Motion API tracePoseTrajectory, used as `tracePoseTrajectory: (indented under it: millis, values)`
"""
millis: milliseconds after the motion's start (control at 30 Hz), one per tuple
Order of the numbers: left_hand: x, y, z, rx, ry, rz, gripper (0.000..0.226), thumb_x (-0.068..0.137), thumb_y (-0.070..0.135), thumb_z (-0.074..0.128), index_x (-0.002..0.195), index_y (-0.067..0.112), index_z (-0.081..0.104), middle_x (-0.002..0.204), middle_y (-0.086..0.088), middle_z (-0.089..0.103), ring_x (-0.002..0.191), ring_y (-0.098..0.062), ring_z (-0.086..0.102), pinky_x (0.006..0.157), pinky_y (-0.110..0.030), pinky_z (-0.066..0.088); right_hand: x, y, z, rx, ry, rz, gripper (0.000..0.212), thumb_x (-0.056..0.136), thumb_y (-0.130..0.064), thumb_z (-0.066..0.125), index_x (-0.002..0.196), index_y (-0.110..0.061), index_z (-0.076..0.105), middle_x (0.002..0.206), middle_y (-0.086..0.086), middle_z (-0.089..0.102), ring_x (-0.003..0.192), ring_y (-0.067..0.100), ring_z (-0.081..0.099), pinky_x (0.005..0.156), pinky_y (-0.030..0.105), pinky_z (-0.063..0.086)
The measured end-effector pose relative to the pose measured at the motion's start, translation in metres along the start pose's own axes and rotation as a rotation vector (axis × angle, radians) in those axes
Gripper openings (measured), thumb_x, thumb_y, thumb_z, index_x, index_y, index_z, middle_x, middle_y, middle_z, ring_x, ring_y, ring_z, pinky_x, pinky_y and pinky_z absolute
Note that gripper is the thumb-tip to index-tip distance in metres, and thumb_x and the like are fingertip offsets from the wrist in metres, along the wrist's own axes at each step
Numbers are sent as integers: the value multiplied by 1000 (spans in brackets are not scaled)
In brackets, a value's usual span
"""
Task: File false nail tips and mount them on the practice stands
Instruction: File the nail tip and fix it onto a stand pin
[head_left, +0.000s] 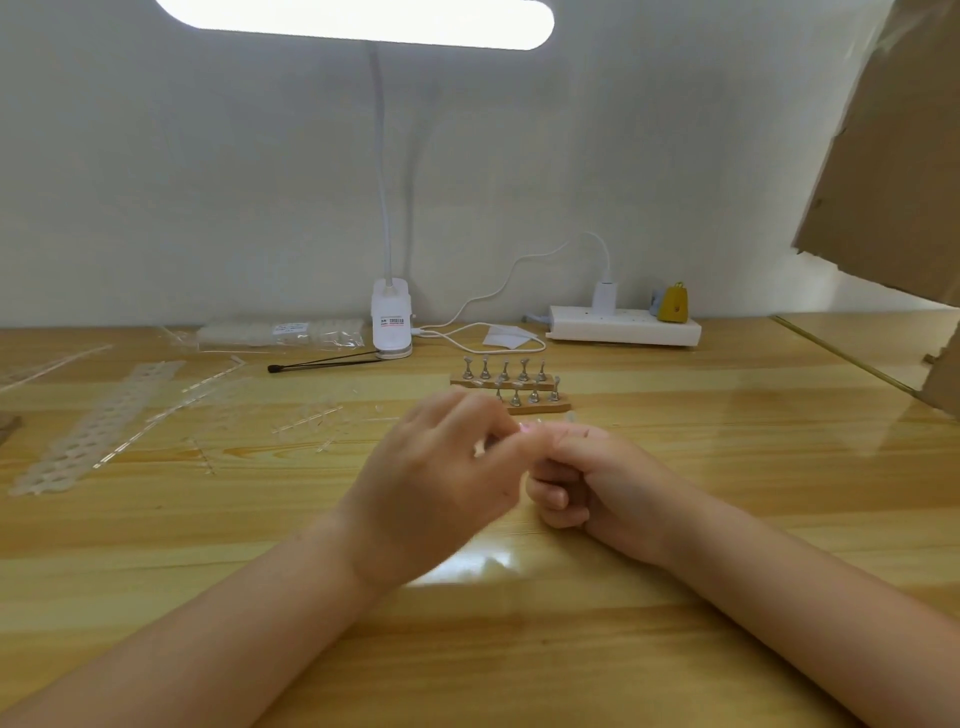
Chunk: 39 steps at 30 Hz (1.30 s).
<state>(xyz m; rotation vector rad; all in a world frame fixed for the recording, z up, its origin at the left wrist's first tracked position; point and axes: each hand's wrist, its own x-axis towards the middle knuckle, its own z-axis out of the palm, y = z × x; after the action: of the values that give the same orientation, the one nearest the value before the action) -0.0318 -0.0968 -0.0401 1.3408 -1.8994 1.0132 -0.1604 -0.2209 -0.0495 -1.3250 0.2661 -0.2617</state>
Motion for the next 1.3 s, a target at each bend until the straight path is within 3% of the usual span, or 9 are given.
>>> tracePoseTrajectory:
  millis: [100,267,400,467,633,767,933,1133,1300]
  values:
    - [-4,-10,-4,34,11,-57,23,70,-4,72,89,10,74,74,-10,61,63,-24,58,59,-38,52,0,0,1,52,43,5,23,85,-29,56,76,-8,52,57,-4,28,47,7,36,38,16,26]
    - [1,11,3,-86,-13,45,24,81,2,64,101,15,62,80,-7,60,71,-20,53,70,-28,48,-1,-1,1,-41,-30,-16,11,86,-16,57,83,-10,49,59,-1,32,48,7,35,40,16,26]
    - [-3,-10,-3,5,-59,-130,19,69,-6,73,84,6,73,71,-10,58,61,-25,55,54,-41,50,0,-2,-1,77,2,24,20,88,-29,52,76,-13,49,58,-3,23,48,8,35,40,17,23]
    - [-4,-10,-3,-38,-34,-151,17,73,-3,72,88,6,73,74,-9,59,63,-24,56,59,-39,49,0,0,-1,59,-1,14,18,85,-27,54,72,-14,51,56,-4,24,47,8,35,39,16,24]
    - [1,10,3,-117,-25,-24,21,81,8,66,100,16,59,76,-7,58,67,-21,54,66,-30,47,1,1,0,-26,-28,-9,19,82,-13,58,99,-9,49,60,-2,33,47,6,35,39,15,25]
    - [-2,-6,-1,-26,-37,-156,16,70,-4,72,84,4,72,69,-11,55,58,-26,53,52,-40,48,1,0,0,34,3,-17,19,88,-28,51,78,-13,47,56,-5,29,48,7,35,39,16,24]
    - [0,9,4,-131,-9,-46,18,80,5,67,96,13,63,81,-7,60,71,-21,57,67,-30,49,1,3,0,56,5,-42,24,98,-11,45,78,-15,57,58,-5,44,46,5,38,38,15,27]
    - [-3,-6,-1,-59,-13,-101,19,76,0,68,92,9,69,78,-9,62,65,-25,59,59,-37,51,2,2,-1,91,34,-35,19,86,-28,57,76,-14,51,58,-3,30,47,6,35,39,16,24]
    - [1,8,3,-76,-15,34,27,79,4,67,103,16,66,90,-3,57,72,-20,59,70,-30,51,1,2,-2,-30,-33,-45,11,93,-9,52,83,-11,57,61,-2,38,48,5,35,40,16,24]
